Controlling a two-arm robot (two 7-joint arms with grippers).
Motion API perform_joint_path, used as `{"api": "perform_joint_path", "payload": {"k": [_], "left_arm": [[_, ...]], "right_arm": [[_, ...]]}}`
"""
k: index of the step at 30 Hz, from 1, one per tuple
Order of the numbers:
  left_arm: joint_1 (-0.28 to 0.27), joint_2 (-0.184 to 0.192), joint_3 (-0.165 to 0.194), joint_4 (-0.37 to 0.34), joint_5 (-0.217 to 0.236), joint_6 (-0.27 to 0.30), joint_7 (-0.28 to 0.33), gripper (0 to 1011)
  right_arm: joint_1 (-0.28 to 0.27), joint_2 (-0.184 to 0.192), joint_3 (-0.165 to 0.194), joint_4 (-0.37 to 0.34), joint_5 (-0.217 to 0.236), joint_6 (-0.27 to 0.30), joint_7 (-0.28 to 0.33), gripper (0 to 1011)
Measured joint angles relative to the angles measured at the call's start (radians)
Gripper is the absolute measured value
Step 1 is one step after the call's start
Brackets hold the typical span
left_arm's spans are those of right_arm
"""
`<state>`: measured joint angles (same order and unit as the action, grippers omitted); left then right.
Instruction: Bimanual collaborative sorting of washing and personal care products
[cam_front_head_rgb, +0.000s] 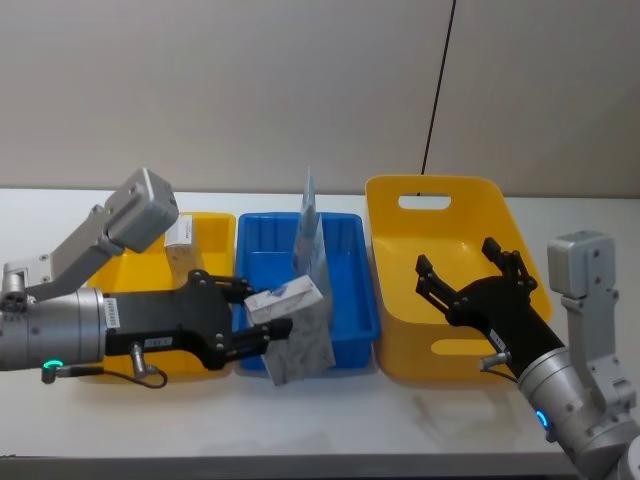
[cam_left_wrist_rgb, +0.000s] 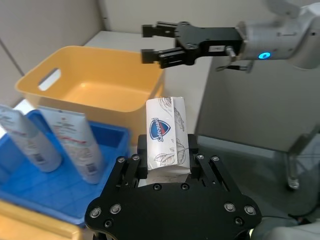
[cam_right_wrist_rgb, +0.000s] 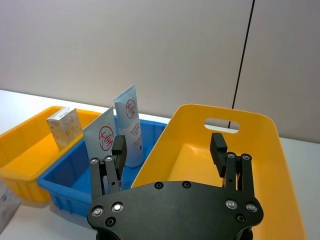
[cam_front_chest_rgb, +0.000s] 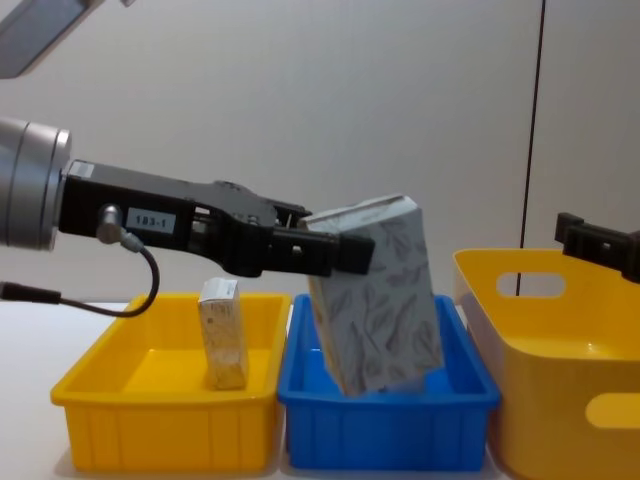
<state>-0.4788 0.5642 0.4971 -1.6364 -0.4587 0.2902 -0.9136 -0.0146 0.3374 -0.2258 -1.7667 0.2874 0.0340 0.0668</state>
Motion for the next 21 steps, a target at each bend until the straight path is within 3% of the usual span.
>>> {"api": "perform_joint_path", "payload": {"k": [21], "left_arm": [[-0.011, 0.005, 0.037, 0.022, -0.073, -0.021, -0.106, 393]], "right_arm": [[0.0, 0.0, 0.0, 0.0, 0.0, 0.0, 0.0, 1003]]}}
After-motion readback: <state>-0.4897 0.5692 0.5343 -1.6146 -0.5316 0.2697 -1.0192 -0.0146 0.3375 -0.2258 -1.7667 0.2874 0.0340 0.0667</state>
